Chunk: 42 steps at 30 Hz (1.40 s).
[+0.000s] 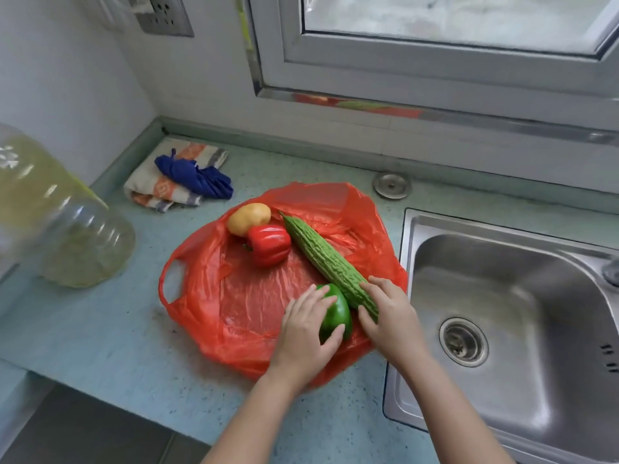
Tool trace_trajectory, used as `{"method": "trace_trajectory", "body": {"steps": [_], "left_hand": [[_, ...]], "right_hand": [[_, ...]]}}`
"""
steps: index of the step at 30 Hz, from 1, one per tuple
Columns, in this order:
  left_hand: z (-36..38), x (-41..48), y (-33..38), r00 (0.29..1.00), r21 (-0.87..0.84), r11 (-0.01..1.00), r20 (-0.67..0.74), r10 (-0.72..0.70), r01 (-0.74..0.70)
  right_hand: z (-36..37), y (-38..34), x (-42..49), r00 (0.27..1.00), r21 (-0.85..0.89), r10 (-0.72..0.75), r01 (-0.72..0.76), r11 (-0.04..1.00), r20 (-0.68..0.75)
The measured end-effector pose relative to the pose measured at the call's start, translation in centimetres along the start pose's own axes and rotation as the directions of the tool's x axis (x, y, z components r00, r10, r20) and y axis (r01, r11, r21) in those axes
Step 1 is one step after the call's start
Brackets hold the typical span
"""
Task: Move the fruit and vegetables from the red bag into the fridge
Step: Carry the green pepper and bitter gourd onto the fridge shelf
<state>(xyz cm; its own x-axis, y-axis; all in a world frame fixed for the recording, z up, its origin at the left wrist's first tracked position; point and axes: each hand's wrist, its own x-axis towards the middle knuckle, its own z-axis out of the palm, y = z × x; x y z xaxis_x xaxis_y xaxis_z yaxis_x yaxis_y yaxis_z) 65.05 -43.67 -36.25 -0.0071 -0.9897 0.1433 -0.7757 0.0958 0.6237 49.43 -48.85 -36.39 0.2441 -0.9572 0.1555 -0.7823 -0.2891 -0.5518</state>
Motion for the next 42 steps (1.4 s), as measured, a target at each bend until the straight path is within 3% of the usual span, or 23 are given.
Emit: {"method": "trace_trajectory", "body": {"steps": [19,33,42], "left_hand": [[2.3,0.7,-0.3,0.989,-0.001,0.99,-0.028,-0.143,0.143],[1.6,1.0,1.1,0.943,-0.265,0.92,-0.092,-0.321,0.288],[-1.6,0.2,1.8,0.912,-0.388,0.891,-0.226,-0.341,0.237]], "right_hand": [[2.2,2.3,0.7,1.0,0.115,0.024,-0.021,0.993,-0.021],[1.8,2.2,0.7,0.999,0.198,0.017,-0.009,0.98,-0.039],[0.1,1.0,0.4,0.998,0.223,-0.026,0.038,0.974,-0.057]]}}
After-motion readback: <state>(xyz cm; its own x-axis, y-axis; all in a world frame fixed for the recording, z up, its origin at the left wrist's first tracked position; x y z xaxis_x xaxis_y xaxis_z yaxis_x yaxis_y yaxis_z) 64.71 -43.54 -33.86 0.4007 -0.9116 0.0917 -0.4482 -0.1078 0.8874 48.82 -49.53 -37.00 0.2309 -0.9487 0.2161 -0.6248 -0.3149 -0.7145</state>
